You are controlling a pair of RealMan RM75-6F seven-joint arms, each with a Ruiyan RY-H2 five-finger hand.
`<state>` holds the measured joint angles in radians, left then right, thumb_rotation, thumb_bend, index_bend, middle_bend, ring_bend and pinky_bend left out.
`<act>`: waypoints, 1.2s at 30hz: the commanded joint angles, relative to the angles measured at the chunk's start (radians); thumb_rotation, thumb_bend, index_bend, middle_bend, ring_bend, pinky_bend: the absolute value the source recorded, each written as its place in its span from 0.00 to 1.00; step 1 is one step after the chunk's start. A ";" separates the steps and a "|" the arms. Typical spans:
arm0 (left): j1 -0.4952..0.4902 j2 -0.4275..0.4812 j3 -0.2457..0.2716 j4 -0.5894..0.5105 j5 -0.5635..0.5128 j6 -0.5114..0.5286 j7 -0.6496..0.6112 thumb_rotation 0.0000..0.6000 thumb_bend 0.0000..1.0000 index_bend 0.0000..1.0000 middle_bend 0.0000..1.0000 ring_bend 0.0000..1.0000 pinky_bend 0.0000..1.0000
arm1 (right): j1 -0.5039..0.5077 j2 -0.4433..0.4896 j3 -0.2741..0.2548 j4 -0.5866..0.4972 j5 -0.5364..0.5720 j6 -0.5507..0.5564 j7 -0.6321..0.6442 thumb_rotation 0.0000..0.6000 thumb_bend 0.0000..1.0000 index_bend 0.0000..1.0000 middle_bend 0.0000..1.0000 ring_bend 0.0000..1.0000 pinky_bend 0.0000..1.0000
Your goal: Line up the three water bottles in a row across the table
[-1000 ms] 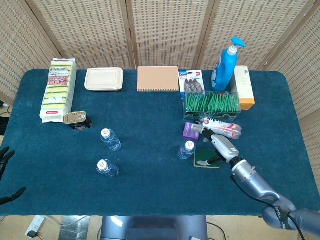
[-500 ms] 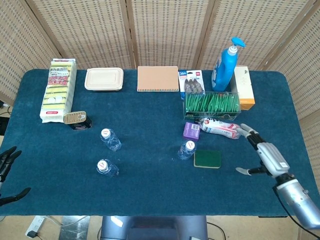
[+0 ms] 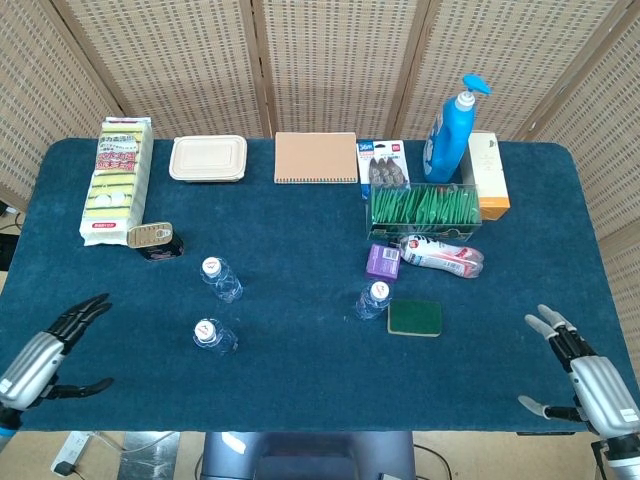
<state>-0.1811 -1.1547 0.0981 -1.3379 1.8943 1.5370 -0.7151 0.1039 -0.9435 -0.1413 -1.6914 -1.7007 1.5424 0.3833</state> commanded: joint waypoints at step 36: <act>-0.230 -0.523 -0.013 0.287 -0.145 -0.199 -0.200 1.00 0.26 0.07 0.12 0.11 0.32 | -0.011 0.009 0.032 0.061 -0.025 -0.009 0.124 1.00 0.00 0.10 0.02 0.00 0.18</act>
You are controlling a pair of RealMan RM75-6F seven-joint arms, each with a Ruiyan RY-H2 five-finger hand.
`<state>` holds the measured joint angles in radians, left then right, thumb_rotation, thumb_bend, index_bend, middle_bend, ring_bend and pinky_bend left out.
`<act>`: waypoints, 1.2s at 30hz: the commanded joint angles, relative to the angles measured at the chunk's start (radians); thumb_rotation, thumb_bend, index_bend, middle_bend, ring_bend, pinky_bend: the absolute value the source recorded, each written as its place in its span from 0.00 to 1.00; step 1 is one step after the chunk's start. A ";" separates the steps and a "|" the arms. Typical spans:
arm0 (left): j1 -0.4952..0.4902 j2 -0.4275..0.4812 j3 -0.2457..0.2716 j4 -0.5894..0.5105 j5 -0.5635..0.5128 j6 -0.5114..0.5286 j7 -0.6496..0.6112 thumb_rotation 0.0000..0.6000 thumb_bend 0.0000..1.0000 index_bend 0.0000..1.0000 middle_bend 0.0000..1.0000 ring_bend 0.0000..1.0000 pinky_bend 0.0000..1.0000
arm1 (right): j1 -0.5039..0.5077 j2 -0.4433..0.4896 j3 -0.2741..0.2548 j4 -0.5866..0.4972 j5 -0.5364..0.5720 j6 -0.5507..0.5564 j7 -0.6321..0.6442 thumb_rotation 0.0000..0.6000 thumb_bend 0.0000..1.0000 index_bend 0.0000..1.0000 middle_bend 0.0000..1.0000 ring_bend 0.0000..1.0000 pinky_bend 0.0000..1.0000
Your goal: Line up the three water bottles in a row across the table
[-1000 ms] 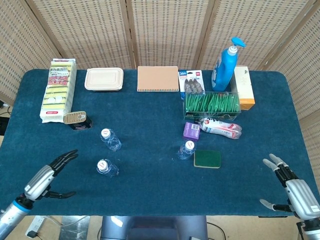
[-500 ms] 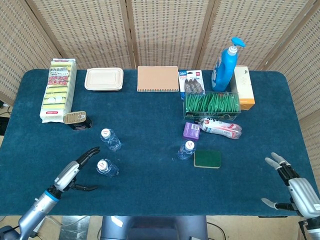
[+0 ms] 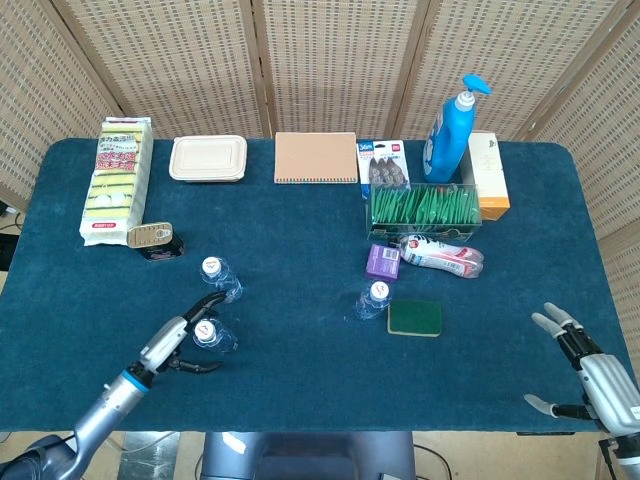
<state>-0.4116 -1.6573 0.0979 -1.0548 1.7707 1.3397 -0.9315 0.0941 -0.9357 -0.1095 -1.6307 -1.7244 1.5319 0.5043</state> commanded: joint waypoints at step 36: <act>-0.255 -0.326 -0.297 -0.005 -0.185 -0.119 0.314 1.00 0.30 0.52 0.51 0.43 0.52 | -0.017 0.022 0.013 0.017 -0.007 0.028 0.079 1.00 0.00 0.10 0.02 0.00 0.18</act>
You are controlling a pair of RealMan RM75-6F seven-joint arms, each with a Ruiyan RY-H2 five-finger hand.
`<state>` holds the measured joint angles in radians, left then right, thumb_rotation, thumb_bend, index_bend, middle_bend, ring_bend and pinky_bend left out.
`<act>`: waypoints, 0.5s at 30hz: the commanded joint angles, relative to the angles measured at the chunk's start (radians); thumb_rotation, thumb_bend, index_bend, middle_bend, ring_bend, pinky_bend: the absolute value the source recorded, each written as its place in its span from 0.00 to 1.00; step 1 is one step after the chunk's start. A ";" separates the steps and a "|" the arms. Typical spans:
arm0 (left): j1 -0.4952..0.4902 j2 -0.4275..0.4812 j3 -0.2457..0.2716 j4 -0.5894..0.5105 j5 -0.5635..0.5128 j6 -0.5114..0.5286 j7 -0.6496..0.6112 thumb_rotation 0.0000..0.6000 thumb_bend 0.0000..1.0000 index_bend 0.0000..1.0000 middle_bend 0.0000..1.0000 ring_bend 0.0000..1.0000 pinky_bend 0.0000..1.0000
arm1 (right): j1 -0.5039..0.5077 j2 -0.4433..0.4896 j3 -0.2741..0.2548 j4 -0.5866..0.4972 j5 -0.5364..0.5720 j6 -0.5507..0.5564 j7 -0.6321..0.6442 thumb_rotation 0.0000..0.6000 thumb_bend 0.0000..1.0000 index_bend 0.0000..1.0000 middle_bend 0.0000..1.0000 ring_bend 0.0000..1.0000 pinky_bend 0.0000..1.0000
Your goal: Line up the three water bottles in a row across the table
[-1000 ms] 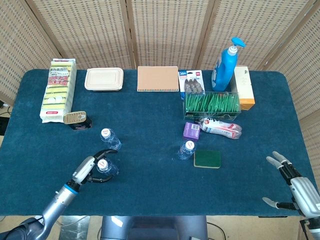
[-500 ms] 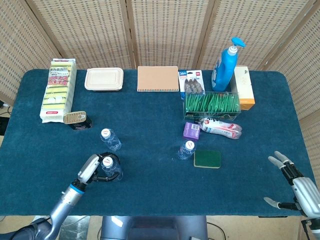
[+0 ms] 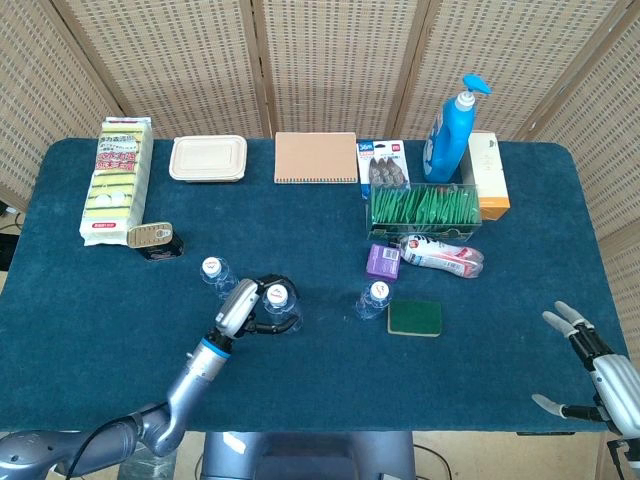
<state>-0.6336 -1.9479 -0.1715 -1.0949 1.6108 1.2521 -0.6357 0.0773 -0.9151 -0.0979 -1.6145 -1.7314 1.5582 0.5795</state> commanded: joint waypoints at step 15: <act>-0.201 -0.216 -0.091 0.287 -0.069 -0.103 0.060 1.00 0.30 0.52 0.51 0.43 0.51 | 0.004 0.004 0.007 0.030 -0.003 0.006 0.050 1.00 0.00 0.10 0.02 0.00 0.18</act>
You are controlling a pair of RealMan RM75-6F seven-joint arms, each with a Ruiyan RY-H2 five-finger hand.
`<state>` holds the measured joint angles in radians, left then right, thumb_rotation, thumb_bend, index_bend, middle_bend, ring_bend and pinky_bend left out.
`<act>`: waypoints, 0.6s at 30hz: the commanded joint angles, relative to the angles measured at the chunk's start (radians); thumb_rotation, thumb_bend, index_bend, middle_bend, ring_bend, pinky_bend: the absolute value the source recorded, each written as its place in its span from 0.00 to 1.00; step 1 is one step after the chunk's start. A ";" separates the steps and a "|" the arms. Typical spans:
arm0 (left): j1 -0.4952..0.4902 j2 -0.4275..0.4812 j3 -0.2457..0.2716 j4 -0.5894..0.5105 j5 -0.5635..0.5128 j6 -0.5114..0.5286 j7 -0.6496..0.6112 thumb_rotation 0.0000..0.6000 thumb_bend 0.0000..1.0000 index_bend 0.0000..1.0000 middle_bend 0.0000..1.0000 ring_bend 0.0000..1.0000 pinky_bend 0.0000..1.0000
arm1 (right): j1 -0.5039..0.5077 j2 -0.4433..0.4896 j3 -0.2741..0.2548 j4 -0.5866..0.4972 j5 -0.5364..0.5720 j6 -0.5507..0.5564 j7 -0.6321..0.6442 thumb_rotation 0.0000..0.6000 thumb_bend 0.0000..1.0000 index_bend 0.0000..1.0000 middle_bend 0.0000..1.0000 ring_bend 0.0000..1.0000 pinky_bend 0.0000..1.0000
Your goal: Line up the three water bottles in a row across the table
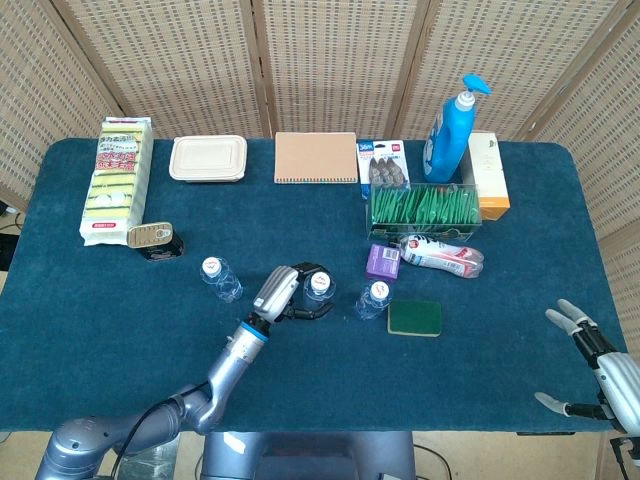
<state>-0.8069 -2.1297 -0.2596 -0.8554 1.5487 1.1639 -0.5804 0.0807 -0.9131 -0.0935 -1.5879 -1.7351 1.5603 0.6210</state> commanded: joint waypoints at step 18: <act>-0.044 -0.088 0.061 0.191 -0.008 -0.007 -0.080 1.00 0.29 0.47 0.45 0.34 0.43 | -0.002 0.009 0.006 0.000 0.007 0.002 0.017 1.00 0.00 0.10 0.02 0.00 0.18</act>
<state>-0.8507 -2.2178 -0.2033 -0.6685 1.5382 1.1564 -0.6557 0.0785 -0.9045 -0.0871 -1.5878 -1.7286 1.5629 0.6375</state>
